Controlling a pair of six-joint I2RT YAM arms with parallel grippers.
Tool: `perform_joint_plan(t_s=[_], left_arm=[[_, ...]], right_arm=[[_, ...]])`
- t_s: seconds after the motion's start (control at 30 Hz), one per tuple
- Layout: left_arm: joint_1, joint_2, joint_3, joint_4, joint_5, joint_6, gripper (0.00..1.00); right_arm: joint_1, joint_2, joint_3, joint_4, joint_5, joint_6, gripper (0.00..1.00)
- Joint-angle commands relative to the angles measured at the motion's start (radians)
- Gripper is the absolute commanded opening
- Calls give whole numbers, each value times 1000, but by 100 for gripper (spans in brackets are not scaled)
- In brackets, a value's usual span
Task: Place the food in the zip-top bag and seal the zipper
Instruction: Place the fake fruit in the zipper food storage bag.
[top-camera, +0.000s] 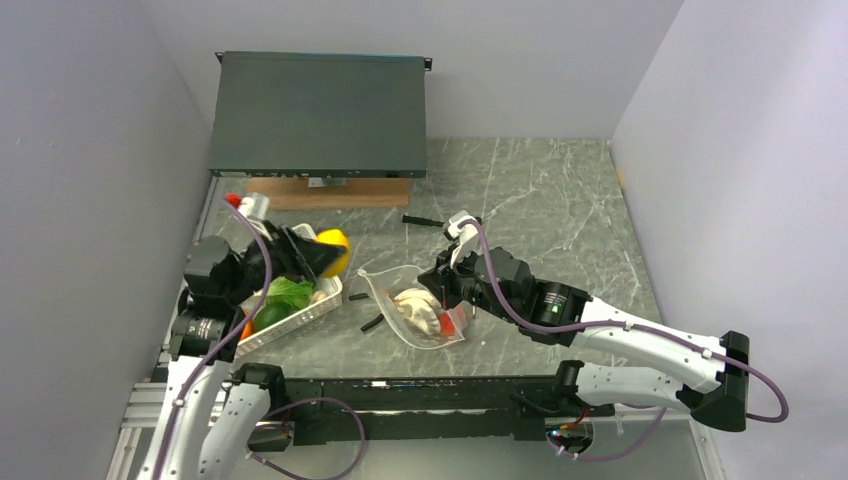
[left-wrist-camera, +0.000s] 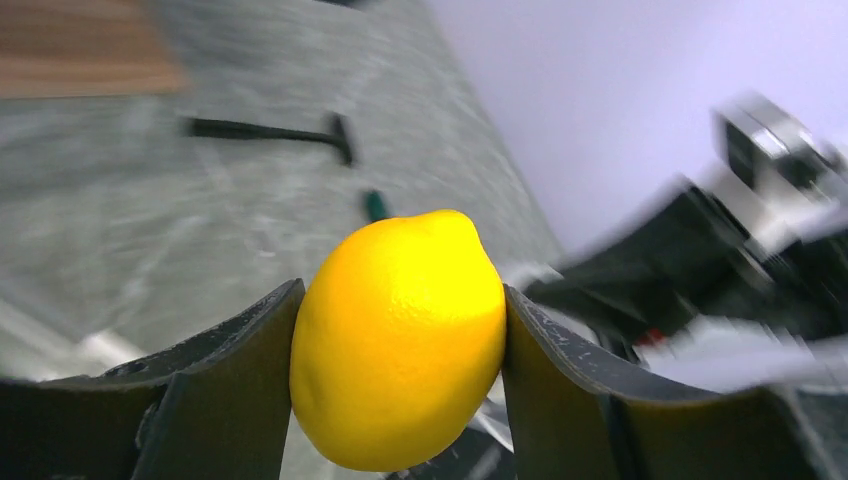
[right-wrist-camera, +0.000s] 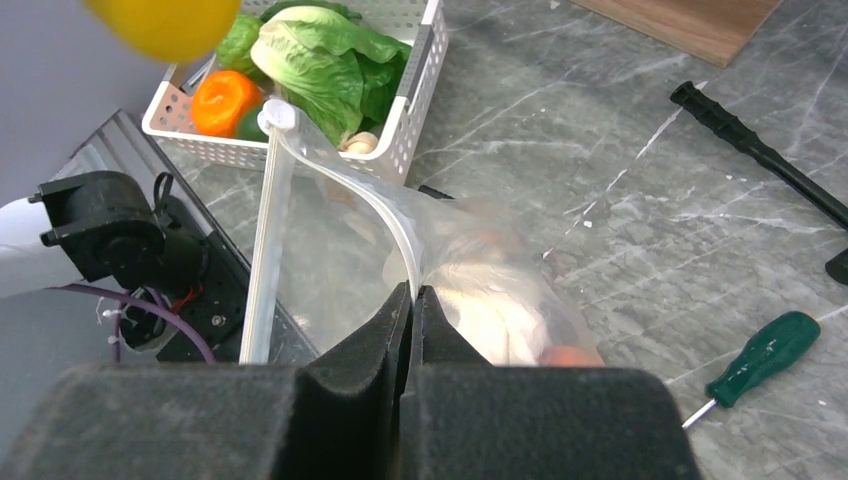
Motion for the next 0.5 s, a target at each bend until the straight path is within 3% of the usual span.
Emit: perform_joint_plan(t_s=[0.0,0.17,0.27,0.47], left_arm=[[-252,-29,4,211,183,17,0],[-561,97,19,178,37,36,0],[-729,189,61,123,-121,106,0],[-847,336,91,97,-233,111,0]], right_arm=[[-5,6,35,59,0,12,0],[-5,16,51,56,-12,11,0],[-6,7,53,54,-2,7,0],[-5,-21,42,59,28,8,0]])
